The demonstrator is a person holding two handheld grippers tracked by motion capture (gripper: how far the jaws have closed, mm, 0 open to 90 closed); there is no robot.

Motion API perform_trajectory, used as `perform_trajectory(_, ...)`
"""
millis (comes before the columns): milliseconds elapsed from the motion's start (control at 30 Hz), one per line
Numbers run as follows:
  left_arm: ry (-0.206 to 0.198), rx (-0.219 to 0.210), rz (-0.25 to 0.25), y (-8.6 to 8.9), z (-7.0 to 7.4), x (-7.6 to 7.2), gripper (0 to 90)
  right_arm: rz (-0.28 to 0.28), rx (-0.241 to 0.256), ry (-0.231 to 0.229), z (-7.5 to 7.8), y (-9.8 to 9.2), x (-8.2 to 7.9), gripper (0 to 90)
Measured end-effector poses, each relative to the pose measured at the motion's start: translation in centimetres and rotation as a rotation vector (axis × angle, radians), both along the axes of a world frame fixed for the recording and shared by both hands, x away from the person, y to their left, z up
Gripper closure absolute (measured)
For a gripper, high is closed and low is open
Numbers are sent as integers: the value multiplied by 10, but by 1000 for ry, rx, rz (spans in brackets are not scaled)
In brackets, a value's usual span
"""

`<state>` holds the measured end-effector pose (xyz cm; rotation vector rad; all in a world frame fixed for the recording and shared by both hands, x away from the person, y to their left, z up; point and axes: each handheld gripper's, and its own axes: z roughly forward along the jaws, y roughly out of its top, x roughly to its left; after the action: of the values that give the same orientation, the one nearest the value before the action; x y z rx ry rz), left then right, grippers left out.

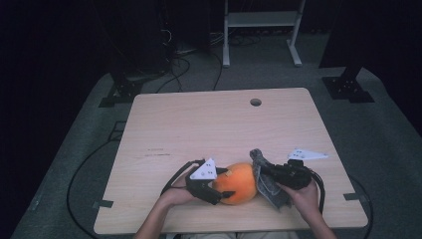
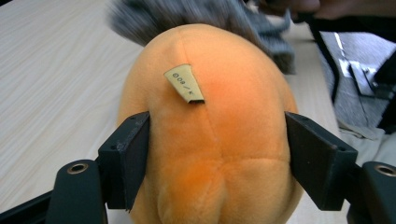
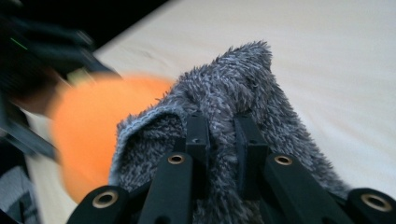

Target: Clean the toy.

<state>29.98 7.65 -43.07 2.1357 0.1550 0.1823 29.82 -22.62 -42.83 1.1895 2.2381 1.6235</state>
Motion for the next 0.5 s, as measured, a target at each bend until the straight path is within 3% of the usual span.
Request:
perform_trajectory(67,-19,21,-13,-4,2,-3,259,43,29,-20,5,2,-3,775)
perform_trajectory(133,-21,25,-16,-4,2,-4,257,50,-25,-17,2,7,-4,775)
perform_trajectory(200,-10,12,-15,-4,1,-3,256,53,-11,13,-5,5,-1,775)
perform_trajectory(267,9,-7,-12,-2,0,-1,256,30,-4,44,-8,3,1,776)
perform_trajectory(400,12,-9,-13,-1,0,-1,256,-7,-56,76,-12,0,5,776)
perform_trajectory(500,9,-7,-18,1,0,-1,256,-27,-70,49,-10,-2,4,777)
